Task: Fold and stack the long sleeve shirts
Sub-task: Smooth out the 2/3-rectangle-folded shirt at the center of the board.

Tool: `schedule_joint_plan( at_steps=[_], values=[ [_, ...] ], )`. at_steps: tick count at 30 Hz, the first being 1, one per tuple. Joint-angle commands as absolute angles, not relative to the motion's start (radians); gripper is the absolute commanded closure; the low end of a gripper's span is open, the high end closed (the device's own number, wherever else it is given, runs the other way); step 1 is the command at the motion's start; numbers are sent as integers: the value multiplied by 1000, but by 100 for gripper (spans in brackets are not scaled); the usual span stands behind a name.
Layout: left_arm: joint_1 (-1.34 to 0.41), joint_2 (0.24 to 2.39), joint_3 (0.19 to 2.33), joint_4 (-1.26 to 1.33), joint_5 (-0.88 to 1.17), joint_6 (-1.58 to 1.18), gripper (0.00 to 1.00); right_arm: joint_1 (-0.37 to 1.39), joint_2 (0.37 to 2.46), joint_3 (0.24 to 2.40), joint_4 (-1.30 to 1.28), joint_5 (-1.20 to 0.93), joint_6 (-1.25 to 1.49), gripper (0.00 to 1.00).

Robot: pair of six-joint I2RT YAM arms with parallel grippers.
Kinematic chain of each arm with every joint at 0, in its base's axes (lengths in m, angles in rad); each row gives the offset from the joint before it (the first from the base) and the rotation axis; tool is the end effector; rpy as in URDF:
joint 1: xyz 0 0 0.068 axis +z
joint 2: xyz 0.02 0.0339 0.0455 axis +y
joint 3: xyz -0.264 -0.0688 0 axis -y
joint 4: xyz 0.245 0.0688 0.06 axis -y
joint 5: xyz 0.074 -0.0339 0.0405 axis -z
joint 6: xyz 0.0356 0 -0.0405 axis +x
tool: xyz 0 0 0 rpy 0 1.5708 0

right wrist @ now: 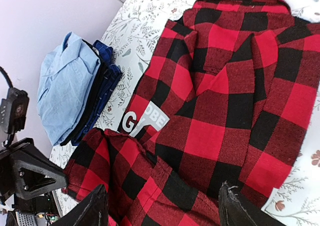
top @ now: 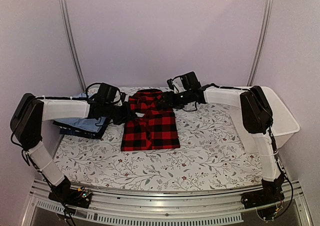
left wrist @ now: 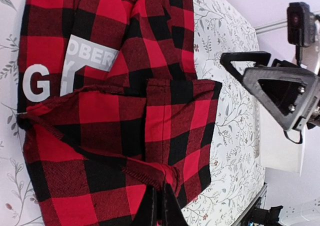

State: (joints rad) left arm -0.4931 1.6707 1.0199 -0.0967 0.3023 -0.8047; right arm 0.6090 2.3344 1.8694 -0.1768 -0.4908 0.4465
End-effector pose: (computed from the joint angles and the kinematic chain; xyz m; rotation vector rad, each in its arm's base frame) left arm 0.3093 -0.1782 0.2021 -0.2228 2.4858 -0.9592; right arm 0.4275 0.3186 0.1849 -0.4830 2.3103 1.0977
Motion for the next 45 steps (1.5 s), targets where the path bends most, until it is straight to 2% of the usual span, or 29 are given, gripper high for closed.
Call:
schedule_joint_plan(
  at_steps=[1, 5, 7, 13, 15, 23, 26, 34, 45],
  values=[
    [-504, 1723, 1092, -109, 292, -772, 99, 606, 2211, 1785, -208, -466, 407, 26],
    [-495, 1808, 1176, -120, 272, -738, 98, 606, 2151, 1670, -176, -447, 424, 26],
    [-491, 1855, 1220, -126, 270, -720, 95, 607, 2125, 1623, -164, -445, 427, 26],
    [-465, 1957, 1344, -130, 317, -665, 62, 633, 2098, 1592, -175, -433, 427, 28],
    [-458, 1952, 1375, -153, 312, -653, 58, 642, 2105, 1596, -173, -432, 425, 31],
    [-432, 1843, 1272, -163, 290, -664, 62, 645, 2233, 1681, -164, -454, 423, 61],
    [-432, 1815, 1216, -147, 296, -672, 64, 630, 2308, 1734, -164, -460, 410, 65],
    [-428, 1795, 1122, -125, 307, -673, 67, 588, 2511, 1892, -219, -527, 396, 63],
    [-333, 1968, 1222, -138, 248, -607, 74, 584, 2429, 1902, -264, -586, 373, 48]
  ],
)
